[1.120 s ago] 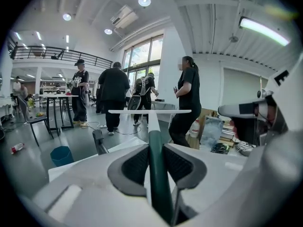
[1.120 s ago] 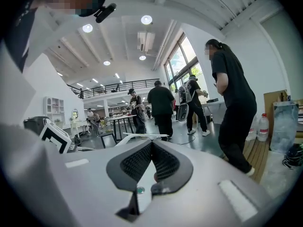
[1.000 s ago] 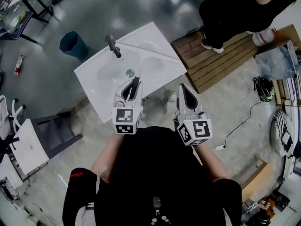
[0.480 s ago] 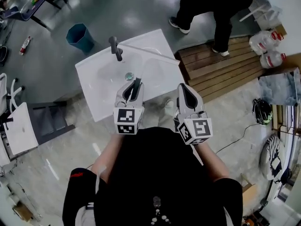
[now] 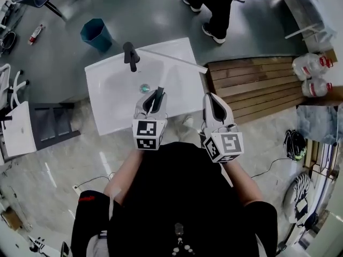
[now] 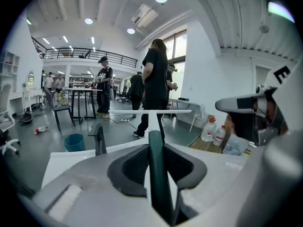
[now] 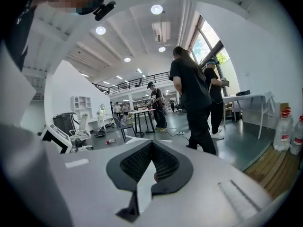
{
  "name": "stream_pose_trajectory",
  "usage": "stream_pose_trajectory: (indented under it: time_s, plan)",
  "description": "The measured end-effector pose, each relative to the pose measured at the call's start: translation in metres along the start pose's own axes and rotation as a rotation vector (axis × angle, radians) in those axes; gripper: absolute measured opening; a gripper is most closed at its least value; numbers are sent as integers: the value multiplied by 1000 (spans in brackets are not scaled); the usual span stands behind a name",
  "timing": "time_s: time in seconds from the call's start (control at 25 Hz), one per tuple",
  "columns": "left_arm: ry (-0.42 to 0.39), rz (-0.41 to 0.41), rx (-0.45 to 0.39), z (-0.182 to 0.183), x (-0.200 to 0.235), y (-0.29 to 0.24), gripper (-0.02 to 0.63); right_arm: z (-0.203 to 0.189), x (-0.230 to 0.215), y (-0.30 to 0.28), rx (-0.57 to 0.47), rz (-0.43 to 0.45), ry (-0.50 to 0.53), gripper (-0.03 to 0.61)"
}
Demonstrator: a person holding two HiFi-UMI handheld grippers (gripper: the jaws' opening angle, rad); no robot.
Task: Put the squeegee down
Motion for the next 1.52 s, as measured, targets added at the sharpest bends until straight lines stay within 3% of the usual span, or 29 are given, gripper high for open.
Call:
stream_pose_trajectory:
  time_s: [0.76,1.52]
  plan:
    - [176,236,23,-10,-2,-100,104,-1,-62,-70,101,215,13,3]
    - [352,403,79,-53,6,-190,104,-11,-123,-103,197,239,22,3]
Point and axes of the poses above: the fingertips, and each gripper's own axes: y backward along the fingers, x to its left, z out of its top, the point moved 2 cm from there along y, backward along the fingers, and after that the axes turned 10 degrees about -z, right-handed, at the moved point
